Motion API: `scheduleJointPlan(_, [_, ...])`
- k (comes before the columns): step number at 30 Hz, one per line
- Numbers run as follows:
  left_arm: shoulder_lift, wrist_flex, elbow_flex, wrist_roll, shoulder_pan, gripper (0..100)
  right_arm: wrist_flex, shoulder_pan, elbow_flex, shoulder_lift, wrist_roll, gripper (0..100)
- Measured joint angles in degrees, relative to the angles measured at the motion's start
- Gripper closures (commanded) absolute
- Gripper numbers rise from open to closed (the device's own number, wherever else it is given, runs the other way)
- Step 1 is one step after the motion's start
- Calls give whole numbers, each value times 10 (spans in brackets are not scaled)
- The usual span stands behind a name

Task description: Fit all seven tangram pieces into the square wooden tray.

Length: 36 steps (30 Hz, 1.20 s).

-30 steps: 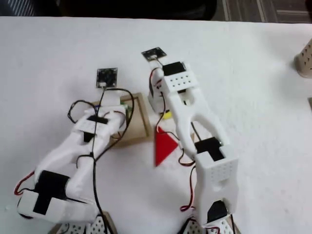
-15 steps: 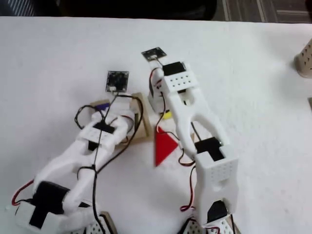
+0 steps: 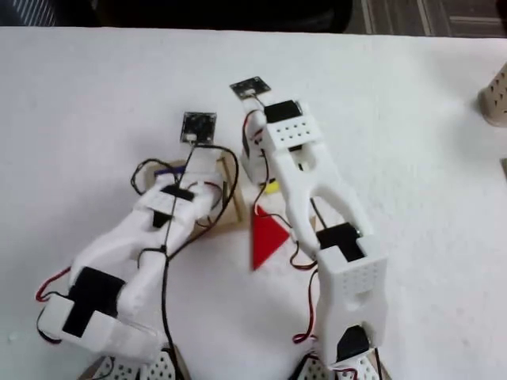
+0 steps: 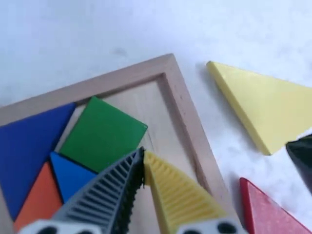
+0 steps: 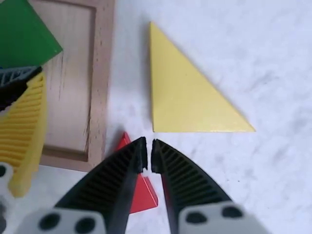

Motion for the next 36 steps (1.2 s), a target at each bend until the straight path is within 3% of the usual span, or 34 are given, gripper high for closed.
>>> scheduleJointPlan(17, [-3, 0, -4, 0, -40, 977, 0, 0, 0, 0, 0, 981])
scheduleJointPlan(26, [-136, 1, 91, 0, -40, 977, 0, 0, 0, 0, 0, 981])
scheduleJointPlan(32, [-162, 101, 114, 0, -40, 977, 0, 0, 0, 0, 0, 981])
scheduleJointPlan(36, [-162, 115, 114, 0, -40, 977, 0, 0, 0, 0, 0, 981])
